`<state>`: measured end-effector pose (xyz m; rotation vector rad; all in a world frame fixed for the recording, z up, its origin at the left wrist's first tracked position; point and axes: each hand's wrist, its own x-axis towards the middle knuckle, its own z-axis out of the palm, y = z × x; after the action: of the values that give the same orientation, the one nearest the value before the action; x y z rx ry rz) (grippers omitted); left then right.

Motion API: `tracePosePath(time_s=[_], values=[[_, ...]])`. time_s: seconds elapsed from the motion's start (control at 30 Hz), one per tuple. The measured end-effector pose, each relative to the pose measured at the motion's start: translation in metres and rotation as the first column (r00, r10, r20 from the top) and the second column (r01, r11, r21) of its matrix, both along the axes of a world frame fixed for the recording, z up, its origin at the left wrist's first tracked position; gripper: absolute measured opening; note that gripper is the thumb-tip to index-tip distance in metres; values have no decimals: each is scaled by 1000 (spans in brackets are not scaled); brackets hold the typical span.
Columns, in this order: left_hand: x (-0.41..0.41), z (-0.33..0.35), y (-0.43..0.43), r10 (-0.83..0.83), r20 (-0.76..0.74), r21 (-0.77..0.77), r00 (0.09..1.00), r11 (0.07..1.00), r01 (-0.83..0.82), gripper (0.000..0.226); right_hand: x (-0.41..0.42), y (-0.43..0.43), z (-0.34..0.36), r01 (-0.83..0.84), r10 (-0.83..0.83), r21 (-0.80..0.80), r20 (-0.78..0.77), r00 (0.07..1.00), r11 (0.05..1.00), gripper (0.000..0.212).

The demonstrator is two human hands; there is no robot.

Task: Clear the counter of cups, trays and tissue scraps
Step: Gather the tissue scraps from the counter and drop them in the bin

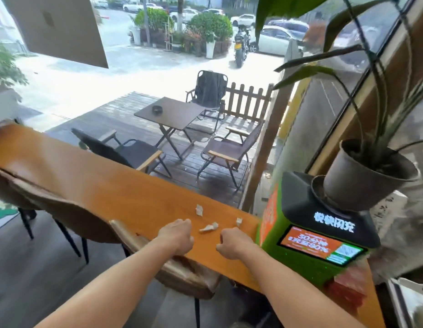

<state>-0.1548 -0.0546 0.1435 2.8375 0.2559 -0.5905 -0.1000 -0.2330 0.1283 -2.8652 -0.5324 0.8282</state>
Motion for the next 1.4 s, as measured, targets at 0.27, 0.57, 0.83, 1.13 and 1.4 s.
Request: tracePosePath(time_s=[0.27, 0.57, 0.83, 1.13, 1.4], values=[[66, -43, 65, 41, -108, -20, 993, 999, -43, 32, 63, 47, -32, 47, -49, -23, -77, 996, 999, 27], [136, -92, 108, -69, -243, -67, 968, 996, 54, 36, 103, 66, -63, 311, -312, -37, -167, 935, 950, 19], [174, -128, 113, -217, -236, -117, 947, 974, 194, 34, 114, 76, -99, 476, -473, -37, -200, 858, 879, 31], [172, -180, 104, -223, -246, -124, 943, 972, 197, 47, 123, 96, -159, 475, -470, 19, -111, 876, 880, 47], [167, -197, 102, -260, -160, -264, 952, 941, 212, 15, 112, 103, -184, 439, -439, 39, -1, 898, 898, 18]])
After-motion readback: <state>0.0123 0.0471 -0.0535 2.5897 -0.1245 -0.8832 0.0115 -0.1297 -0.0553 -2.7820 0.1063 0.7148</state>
